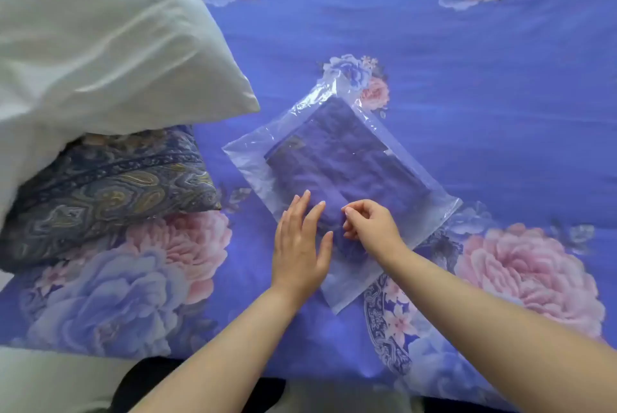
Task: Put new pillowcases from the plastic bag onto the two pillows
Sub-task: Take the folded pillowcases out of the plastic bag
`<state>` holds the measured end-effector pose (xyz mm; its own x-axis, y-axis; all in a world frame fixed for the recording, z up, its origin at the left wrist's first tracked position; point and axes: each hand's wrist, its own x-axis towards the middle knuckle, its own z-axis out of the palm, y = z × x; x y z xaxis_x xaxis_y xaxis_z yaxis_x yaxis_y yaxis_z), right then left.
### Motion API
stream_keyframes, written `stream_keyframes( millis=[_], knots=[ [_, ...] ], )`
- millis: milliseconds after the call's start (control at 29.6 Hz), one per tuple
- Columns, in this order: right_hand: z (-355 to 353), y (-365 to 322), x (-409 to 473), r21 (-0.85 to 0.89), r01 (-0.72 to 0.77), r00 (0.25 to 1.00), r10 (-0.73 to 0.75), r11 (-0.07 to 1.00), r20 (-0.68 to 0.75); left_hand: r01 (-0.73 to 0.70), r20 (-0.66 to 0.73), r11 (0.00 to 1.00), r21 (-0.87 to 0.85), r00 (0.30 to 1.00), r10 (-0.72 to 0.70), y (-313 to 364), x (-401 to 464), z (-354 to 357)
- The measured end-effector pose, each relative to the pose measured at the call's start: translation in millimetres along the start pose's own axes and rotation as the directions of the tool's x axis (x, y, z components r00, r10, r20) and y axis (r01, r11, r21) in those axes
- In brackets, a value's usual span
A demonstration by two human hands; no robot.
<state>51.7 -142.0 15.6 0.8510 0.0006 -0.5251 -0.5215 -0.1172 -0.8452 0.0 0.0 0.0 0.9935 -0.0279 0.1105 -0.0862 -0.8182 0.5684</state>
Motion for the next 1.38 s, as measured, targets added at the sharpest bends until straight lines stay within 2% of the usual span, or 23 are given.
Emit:
stream_keyframes(
  millis=[135, 202, 337, 540, 607, 709, 742, 776, 810, 877, 911, 979, 1046, 1114, 1181, 1316, 1384],
  knots=[
    [2, 62, 6, 0.030, 0.262, 0.965, -0.261, 0.965, -0.029, -0.074, 0.030, 0.994, 0.081, 0.997, 0.072, -29, -31, 52],
    [5, 84, 6, 0.054, 0.374, 0.927, -0.370, 0.926, -0.068, -0.117, -0.022, 0.991, 0.067, 0.993, 0.119, -39, -34, 65],
    [9, 98, 10, 0.037, 0.489, 0.872, -0.487, 0.872, -0.060, -0.149, -0.106, 0.988, 0.051, 0.982, 0.154, -46, -34, 73],
    [9, 106, 7, -0.097, 0.626, 0.768, -0.634, 0.773, -0.090, -0.159, -0.175, 0.977, -0.143, 0.976, 0.133, -39, -46, 69],
    [11, 105, -1, -0.189, 0.683, 0.698, -0.707, 0.706, -0.119, -0.142, -0.187, 0.977, -0.161, 0.976, 0.112, -36, -57, 65],
    [10, 109, -20, -0.351, 0.768, 0.511, -0.843, 0.536, -0.169, -0.133, -0.185, 0.973, -0.189, 0.978, 0.097, -36, -77, 62],
    [8, 113, -28, -0.363, 0.773, 0.476, -0.854, 0.520, -0.209, -0.137, -0.176, 0.973, -0.186, 0.979, 0.104, -37, -83, 62],
    [6, 118, -37, -0.345, 0.760, 0.481, -0.833, 0.551, -0.271, -0.139, -0.164, 0.973, -0.182, 0.980, 0.109, -37, -87, 62],
    [4, 124, -48, -0.296, 0.721, 0.530, -0.774, 0.626, -0.347, -0.135, -0.150, 0.974, -0.181, 0.983, 0.108, -37, -89, 62],
    [1, 140, -67, -0.155, 0.564, 0.677, -0.562, 0.811, -0.476, -0.124, -0.134, 0.977, -0.172, 0.986, 0.102, -35, -90, 61],
    [0, 147, -76, -0.092, 0.456, 0.750, -0.438, 0.885, -0.495, -0.119, -0.134, 0.979, -0.168, 0.986, 0.097, -35, -89, 61],
    [-4, 149, -90, 0.070, 0.230, 0.905, -0.187, 0.971, -0.383, -0.095, -0.131, 0.979, -0.181, 0.989, 0.072, -34, -89, 61],
    [-8, 141, -101, 0.208, 0.015, 0.993, 0.010, 0.978, -0.117, -0.061, -0.112, 0.977, -0.206, 0.993, 0.039, -35, -88, 62],
    [-10, 137, -108, 0.319, -0.103, 0.993, 0.079, 0.942, 0.087, -0.028, -0.078, 0.972, -0.234, 0.997, 0.010, -36, -88, 61],
    [-10, 136, -109, 0.421, -0.153, 0.978, 0.077, 0.894, 0.191, 0.017, -0.043, 0.956, -0.291, 0.999, -0.031, -34, -88, 58],
    [-5, 134, -104, 0.524, -0.185, 0.962, 0.044, 0.832, 0.271, 0.178, 0.094, 0.829, -0.530, 0.984, -0.151, -25, -87, 43],
    [-2, 133, -101, 0.524, -0.134, 0.965, -0.009, 0.841, 0.261, 0.256, 0.192, 0.772, -0.581, 0.965, -0.176, -24, -84, 32]
  ],
)
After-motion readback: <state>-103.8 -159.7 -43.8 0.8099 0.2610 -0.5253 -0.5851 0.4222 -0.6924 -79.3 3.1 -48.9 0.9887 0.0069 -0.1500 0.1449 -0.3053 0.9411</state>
